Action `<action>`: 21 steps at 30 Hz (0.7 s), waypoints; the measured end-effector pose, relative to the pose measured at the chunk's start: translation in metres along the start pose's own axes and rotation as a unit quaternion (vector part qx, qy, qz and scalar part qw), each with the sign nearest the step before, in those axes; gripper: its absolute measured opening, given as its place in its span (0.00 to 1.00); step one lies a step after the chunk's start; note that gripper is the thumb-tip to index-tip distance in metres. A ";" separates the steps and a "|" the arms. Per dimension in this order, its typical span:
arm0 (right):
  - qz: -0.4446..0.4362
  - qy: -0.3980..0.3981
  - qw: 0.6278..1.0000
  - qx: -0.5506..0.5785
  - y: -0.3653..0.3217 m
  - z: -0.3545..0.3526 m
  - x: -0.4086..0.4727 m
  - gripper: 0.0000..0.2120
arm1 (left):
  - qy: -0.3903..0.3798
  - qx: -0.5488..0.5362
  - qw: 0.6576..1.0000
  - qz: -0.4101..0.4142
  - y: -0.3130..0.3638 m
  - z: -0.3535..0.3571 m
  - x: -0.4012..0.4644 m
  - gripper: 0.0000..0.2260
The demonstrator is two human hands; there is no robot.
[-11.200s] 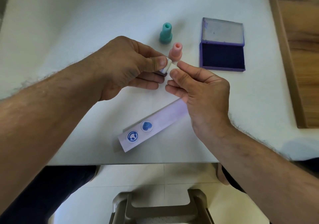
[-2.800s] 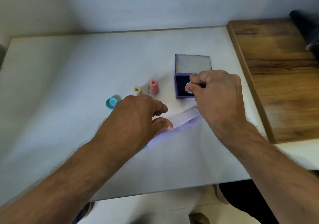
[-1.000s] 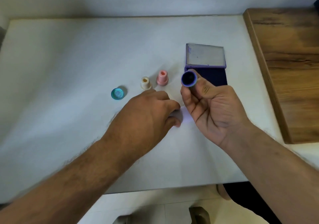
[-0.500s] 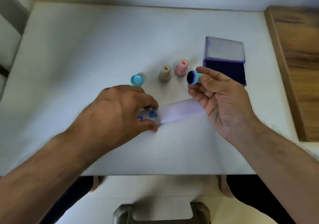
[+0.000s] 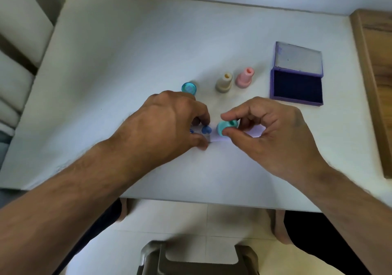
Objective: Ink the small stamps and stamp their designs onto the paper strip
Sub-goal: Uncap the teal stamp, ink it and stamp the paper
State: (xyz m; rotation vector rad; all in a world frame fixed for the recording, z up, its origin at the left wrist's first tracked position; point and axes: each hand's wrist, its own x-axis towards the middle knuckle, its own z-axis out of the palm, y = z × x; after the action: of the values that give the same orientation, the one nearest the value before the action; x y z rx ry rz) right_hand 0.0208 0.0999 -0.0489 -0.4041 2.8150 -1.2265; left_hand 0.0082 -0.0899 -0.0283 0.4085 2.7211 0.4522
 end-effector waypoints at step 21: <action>0.017 -0.081 0.992 -0.094 -0.017 -0.003 0.004 0.20 | -0.018 -0.010 1.000 -0.016 0.001 0.003 0.004 0.14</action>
State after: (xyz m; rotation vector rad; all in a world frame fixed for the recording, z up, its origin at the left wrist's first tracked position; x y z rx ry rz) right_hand 0.0203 0.0897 -0.0342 -0.4420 2.7913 -0.8818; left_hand 0.0058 -0.0867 -0.0314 0.3640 2.6827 0.4601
